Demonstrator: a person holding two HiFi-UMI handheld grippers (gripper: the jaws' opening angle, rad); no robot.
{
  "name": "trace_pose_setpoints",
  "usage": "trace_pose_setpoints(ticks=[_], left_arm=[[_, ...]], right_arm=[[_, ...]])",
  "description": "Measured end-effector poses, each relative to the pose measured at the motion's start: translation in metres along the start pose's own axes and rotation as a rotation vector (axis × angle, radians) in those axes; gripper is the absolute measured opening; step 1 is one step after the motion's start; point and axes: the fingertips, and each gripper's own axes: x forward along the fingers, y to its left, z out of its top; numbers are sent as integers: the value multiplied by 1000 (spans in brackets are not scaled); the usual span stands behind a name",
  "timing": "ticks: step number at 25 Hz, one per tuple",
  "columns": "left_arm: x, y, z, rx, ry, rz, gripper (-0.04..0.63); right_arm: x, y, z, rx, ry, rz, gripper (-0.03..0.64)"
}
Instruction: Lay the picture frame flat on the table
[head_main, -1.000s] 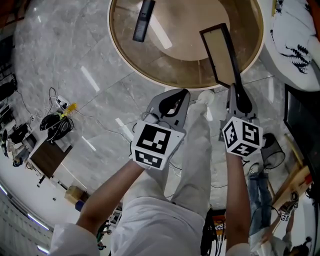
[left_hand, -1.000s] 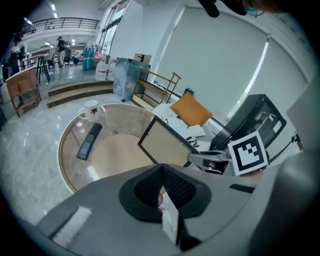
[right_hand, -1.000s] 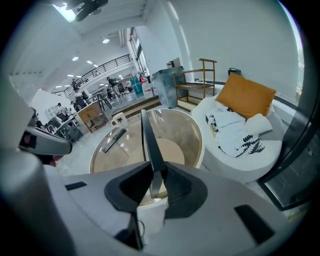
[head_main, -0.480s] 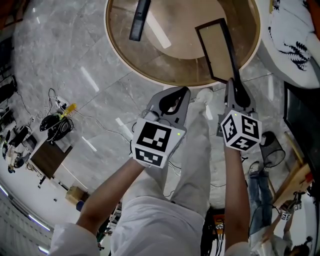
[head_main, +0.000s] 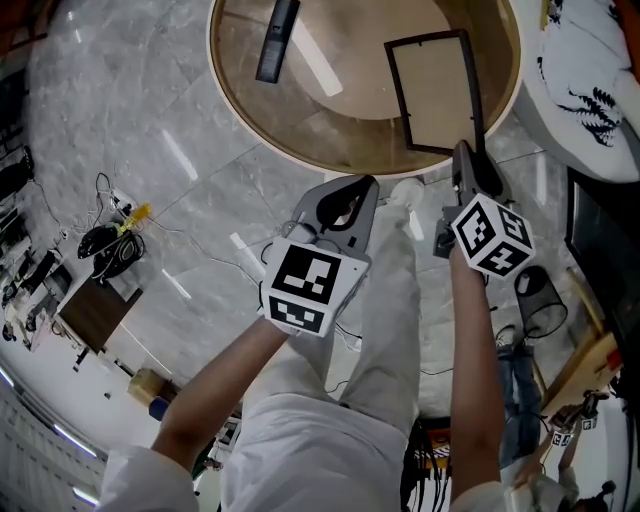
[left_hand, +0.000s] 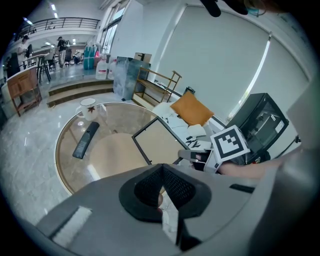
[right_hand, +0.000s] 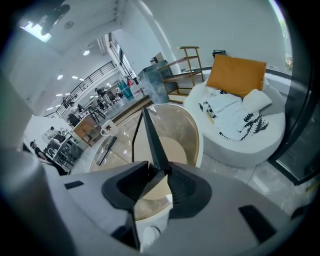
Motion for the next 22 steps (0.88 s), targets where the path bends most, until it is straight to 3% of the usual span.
trace_pose_setpoints(ticks=[6, 12, 22], left_arm=[[4, -4, -2, -13, 8, -8, -9], [10, -7, -6, -9, 18, -5, -9], [8, -12, -3, 21, 24, -13, -9]], right_arm=[[16, -7, -5, 53, 16, 1, 130], [38, -9, -14, 167, 49, 66, 137], [53, -17, -18, 20, 92, 7, 169]])
